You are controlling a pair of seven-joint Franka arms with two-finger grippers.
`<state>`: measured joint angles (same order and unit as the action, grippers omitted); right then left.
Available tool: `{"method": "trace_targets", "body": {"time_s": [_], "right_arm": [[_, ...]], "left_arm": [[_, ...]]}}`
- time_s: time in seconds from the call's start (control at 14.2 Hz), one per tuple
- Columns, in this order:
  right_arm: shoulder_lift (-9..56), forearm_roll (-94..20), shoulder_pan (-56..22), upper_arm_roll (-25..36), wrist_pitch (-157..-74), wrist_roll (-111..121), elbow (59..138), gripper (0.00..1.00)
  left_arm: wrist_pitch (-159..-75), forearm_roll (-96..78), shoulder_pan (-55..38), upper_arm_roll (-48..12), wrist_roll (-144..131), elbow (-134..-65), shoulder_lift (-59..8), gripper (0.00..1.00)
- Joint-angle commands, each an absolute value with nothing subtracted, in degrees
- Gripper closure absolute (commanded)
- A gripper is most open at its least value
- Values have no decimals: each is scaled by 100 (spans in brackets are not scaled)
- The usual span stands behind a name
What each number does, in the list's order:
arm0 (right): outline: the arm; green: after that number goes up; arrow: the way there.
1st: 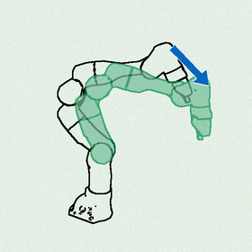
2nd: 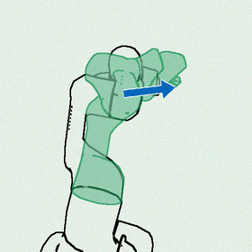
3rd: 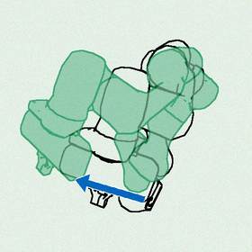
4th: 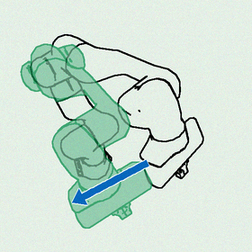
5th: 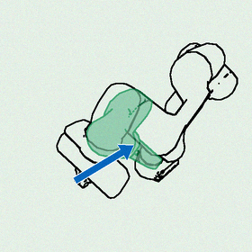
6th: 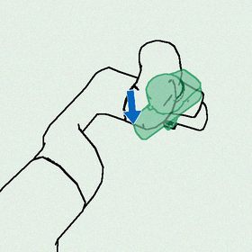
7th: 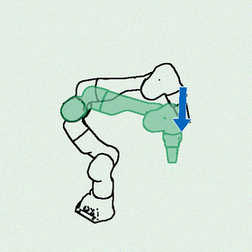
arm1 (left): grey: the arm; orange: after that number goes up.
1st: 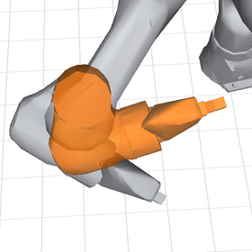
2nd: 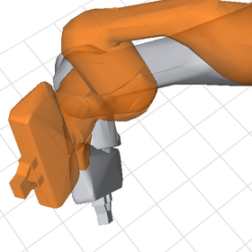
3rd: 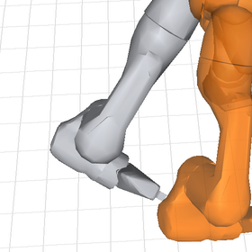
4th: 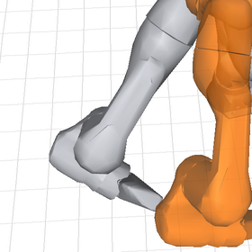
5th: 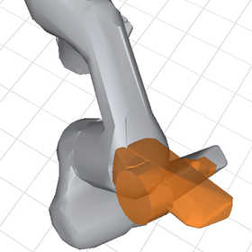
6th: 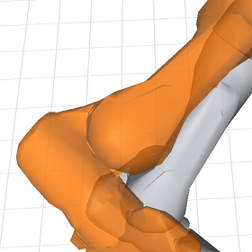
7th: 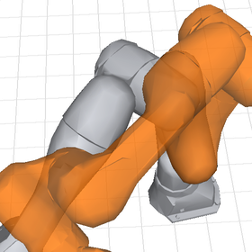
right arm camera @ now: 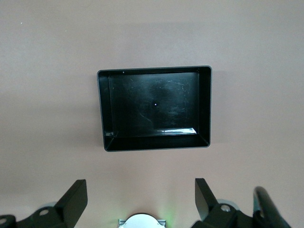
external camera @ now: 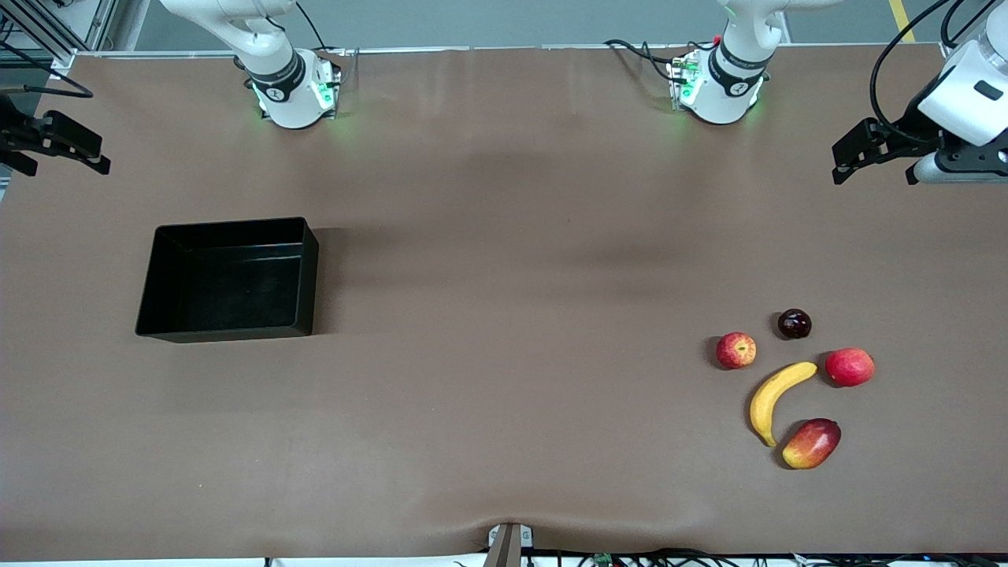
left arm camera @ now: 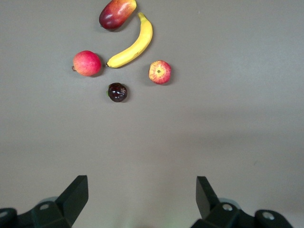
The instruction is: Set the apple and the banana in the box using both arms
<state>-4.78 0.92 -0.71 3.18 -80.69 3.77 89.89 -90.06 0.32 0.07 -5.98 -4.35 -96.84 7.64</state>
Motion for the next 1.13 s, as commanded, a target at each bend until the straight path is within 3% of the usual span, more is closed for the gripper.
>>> {"method": "trace_targets", "body": {"time_s": [0.0,0.42,0.7,1.06], "right_arm": [[-492,79,0,290,-8051,360,9017,0],[-492,35,35,290,-8051,360,9018,0],[-492,18,35,290,-8051,369,9026,0],[-379,0,44,290,-8095,404,8948,0]], "left_arm": [[-8877,44,35,-606,-360,-9571,773,0],[-8903,183,26,-598,-448,-9475,633,0],[-9079,264,-53,-720,-527,-9281,1,0],[-10104,255,-18,-747,-624,-9693,-693,0]]}}
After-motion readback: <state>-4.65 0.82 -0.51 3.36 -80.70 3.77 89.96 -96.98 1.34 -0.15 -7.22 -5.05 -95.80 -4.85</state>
